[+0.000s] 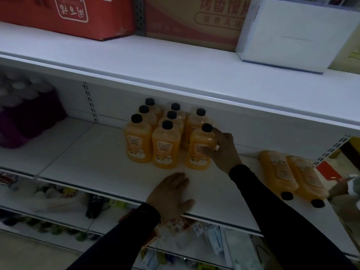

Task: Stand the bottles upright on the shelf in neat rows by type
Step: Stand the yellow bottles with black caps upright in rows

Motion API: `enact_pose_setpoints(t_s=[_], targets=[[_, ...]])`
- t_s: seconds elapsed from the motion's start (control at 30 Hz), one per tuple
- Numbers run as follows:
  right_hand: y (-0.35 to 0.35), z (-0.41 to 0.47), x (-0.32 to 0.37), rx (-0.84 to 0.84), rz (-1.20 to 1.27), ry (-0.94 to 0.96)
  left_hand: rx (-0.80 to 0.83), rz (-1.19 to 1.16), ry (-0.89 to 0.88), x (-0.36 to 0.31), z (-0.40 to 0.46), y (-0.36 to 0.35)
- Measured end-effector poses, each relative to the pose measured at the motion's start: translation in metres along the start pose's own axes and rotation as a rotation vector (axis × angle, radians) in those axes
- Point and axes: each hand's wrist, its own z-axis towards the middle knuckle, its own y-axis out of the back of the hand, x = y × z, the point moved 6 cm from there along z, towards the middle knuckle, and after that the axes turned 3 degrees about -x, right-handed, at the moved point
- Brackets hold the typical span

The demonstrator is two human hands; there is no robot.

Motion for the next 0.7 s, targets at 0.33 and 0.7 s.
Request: enact_pose_setpoints(t_s=[0.33, 0.7], targets=[[-0.025, 0.018, -0.002, -0.141, 0.077, 0.039, -0.007, -0.003, -0.005, 0.001, 0.002, 0.001], [0.008, -0.011, -0.016, -0.247, -0.079, -0.002, 0.035, 0.022, -0.006, 0.004, 0.002, 0.000]])
